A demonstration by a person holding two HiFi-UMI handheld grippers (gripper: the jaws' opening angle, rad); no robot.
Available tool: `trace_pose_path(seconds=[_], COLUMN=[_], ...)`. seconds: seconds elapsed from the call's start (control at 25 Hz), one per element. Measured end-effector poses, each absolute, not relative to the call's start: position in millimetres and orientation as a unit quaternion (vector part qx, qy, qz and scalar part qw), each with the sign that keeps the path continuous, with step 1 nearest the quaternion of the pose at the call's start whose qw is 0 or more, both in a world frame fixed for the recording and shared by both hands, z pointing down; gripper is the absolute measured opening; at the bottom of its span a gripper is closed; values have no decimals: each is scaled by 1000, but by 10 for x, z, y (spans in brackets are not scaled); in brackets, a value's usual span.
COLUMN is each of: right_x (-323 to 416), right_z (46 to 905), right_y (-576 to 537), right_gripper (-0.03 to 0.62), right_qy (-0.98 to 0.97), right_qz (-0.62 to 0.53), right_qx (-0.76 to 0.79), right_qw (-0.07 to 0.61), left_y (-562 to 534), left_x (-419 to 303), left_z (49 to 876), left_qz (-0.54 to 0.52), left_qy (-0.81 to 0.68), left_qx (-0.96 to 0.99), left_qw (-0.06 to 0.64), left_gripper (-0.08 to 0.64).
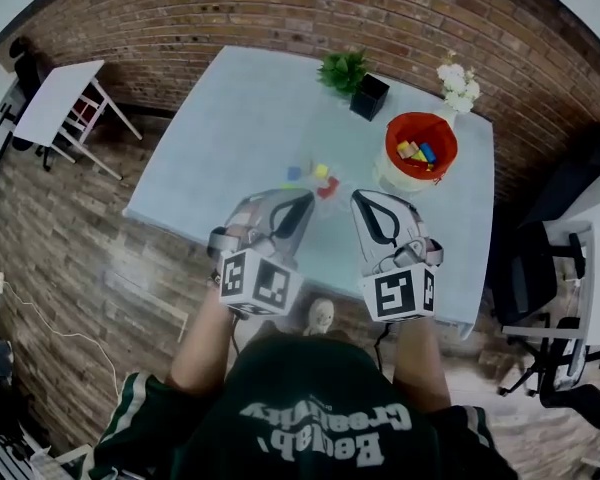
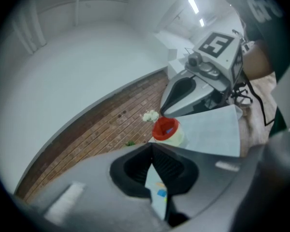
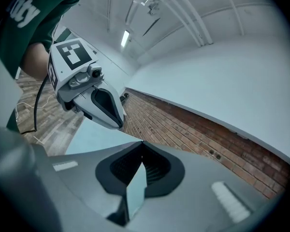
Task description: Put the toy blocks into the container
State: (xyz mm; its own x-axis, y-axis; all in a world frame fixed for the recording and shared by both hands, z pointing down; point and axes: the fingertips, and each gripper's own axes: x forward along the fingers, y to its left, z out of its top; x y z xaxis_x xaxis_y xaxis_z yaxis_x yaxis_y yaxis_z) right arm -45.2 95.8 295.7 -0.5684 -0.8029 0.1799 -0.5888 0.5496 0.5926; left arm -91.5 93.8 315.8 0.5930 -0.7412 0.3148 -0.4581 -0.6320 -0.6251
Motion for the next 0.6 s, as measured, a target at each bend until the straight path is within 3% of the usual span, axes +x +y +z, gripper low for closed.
trace_pose_path(seconds=[0.6], right_x=[-248], right_z=[3244], right_y=[139], right_gripper=[6], right_qy=[-877], right_qz=[-223], right_qx=[370], right_qw=[211], left_y=[130], left_x=[-748], left_z=[3467], left_qz=[-323], left_qy=[375], left_qx=[-841], left_qw=[218], left_gripper=[3])
